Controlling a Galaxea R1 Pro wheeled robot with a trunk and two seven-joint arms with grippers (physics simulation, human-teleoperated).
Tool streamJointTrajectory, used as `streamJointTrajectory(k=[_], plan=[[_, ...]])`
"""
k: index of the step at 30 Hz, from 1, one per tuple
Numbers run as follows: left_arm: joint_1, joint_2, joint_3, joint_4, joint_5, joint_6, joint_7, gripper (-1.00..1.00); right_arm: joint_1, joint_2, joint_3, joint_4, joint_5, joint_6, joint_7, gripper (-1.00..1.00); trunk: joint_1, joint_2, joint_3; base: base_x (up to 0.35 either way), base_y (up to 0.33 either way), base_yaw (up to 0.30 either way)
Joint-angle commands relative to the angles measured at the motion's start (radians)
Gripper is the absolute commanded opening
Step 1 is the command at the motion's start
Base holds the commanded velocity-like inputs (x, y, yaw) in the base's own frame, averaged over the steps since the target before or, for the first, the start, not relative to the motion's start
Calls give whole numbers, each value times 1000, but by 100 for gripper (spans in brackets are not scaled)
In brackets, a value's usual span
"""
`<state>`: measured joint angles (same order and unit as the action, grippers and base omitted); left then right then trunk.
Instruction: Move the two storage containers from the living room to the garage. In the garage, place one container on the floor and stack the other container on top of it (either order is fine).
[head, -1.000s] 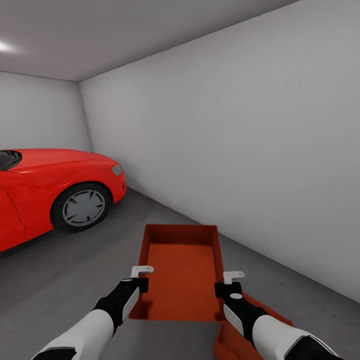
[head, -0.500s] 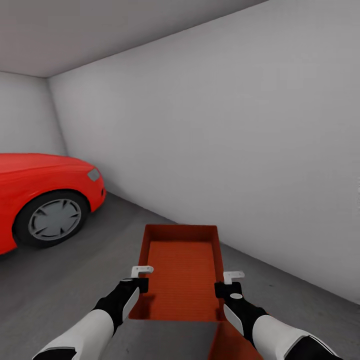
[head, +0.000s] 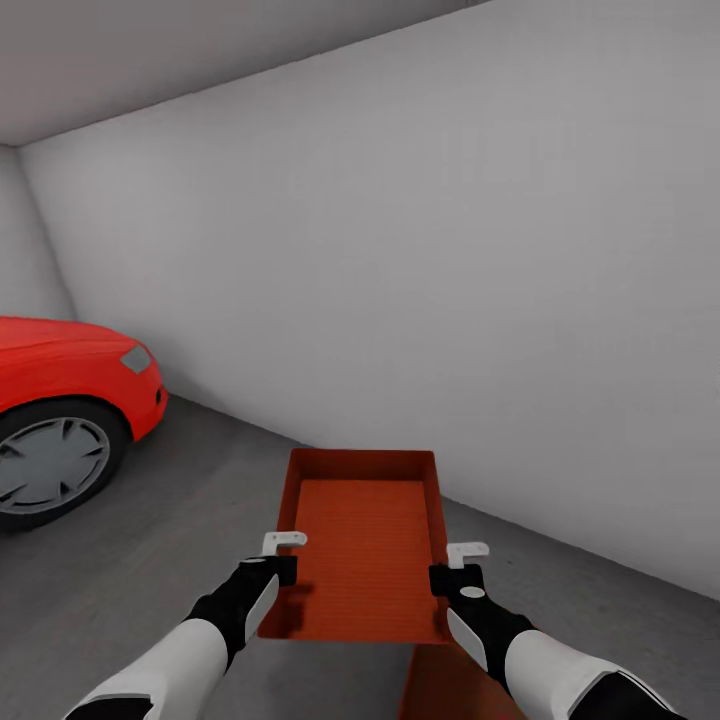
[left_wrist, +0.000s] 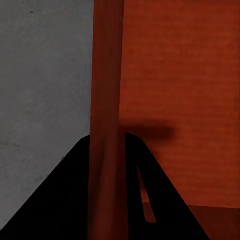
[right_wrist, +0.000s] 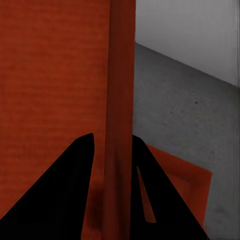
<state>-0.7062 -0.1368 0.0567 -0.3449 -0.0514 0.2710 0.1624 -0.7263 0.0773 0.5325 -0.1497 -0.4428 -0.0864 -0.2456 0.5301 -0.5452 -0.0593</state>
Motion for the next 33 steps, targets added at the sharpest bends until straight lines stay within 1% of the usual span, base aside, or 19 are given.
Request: streamJointTrajectory(k=[1, 33], plan=[[-1, 0, 24, -57, -19, 8, 3, -100, -1, -1, 7, 7, -14, -6, -1, -100, 0, -2, -2, 0, 0, -240], [-1, 0, 23, -57, -19, 8, 3, -100, -1, -1, 7, 8, -14, -4, -1, -100, 0, -2, -2, 0, 0, -230]])
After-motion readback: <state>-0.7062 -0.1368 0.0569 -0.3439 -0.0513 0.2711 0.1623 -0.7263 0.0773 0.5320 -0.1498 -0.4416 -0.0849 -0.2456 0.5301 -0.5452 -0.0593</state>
